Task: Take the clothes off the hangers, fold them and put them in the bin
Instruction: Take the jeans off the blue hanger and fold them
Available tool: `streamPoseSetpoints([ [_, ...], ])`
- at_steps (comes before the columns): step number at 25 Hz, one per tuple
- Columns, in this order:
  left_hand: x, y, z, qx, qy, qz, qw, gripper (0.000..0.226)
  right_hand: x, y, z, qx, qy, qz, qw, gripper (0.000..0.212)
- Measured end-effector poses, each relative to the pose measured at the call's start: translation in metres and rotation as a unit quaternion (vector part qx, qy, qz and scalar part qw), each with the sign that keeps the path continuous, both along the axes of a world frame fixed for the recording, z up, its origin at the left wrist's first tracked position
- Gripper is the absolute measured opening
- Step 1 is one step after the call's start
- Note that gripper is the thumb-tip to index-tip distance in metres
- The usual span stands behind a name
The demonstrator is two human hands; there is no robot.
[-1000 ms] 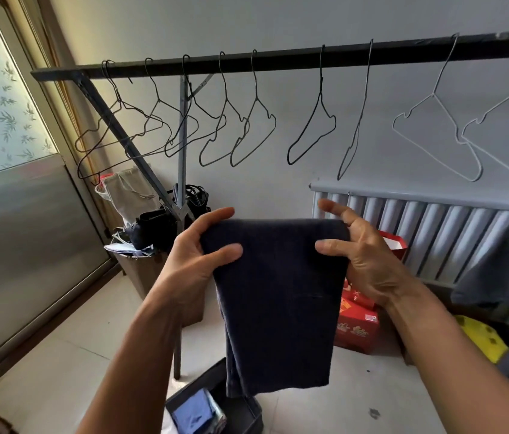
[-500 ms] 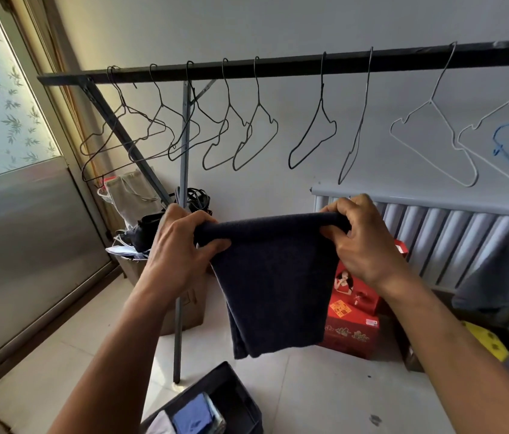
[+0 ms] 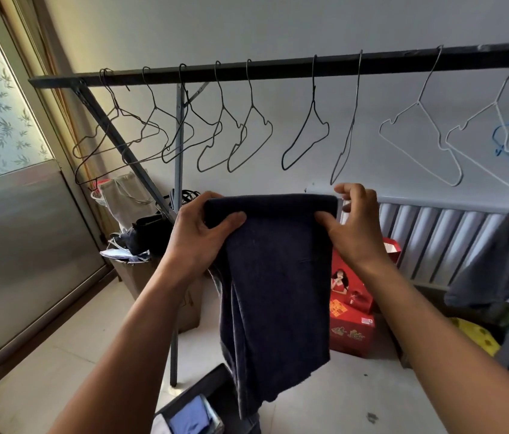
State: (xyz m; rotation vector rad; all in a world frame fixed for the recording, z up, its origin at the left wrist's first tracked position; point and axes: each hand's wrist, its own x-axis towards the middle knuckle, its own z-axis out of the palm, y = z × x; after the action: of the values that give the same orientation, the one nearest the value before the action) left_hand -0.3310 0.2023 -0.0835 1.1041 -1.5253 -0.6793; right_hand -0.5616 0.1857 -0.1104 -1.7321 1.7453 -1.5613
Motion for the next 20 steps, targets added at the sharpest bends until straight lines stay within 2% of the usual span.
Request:
streamPoseSetpoints([
  [2, -0.004, -0.001, -0.004, 0.013, 0.01, 0.023, 1.0, 0.022, 0.01, 0.011, -0.005, 0.038, -0.013, 0.032, 0.999, 0.037],
  [4, -0.008, -0.002, -0.007, 0.024, 0.012, 0.055, 0.998, 0.026, 0.027, 0.026, -0.01, 0.092, -0.051, 0.118, 0.987, 0.03],
  [5, -0.011, -0.002, -0.007, 0.028, 0.015, 0.069, 0.997, 0.027, 0.036, 0.034, -0.012, 0.121, -0.076, 0.167, 0.976, 0.035],
  [6, -0.014, -0.001, -0.006, 0.032, 0.018, 0.084, 0.996, 0.028, 0.044, 0.04, -0.015, 0.149, -0.088, 0.206, 0.963, 0.045],
  [9, -0.021, 0.001, -0.002, 0.048, 0.043, 0.108, 0.992, 0.029, 0.061, 0.051, -0.024, 0.199, -0.047, 0.271, 0.94, 0.08],
  [12, -0.025, 0.001, 0.002, 0.066, 0.1, 0.102, 0.987, 0.037, 0.075, 0.055, -0.035, 0.179, -0.033, 0.28, 0.942, 0.1],
  [14, -0.028, 0.002, 0.004, 0.089, 0.141, 0.098, 0.981, 0.043, 0.082, 0.056, -0.042, 0.149, -0.052, 0.243, 0.957, 0.092],
  [18, -0.04, 0.012, 0.01, 0.076, 0.171, 0.055, 0.981, 0.051, 0.084, 0.047, -0.049, 0.068, -0.056, 0.142, 0.986, 0.031],
  [20, -0.032, 0.019, 0.011, 0.056, 0.16, -0.001, 0.986, 0.059, 0.075, 0.043, -0.044, 0.083, -0.1, 0.145, 0.981, 0.016],
])
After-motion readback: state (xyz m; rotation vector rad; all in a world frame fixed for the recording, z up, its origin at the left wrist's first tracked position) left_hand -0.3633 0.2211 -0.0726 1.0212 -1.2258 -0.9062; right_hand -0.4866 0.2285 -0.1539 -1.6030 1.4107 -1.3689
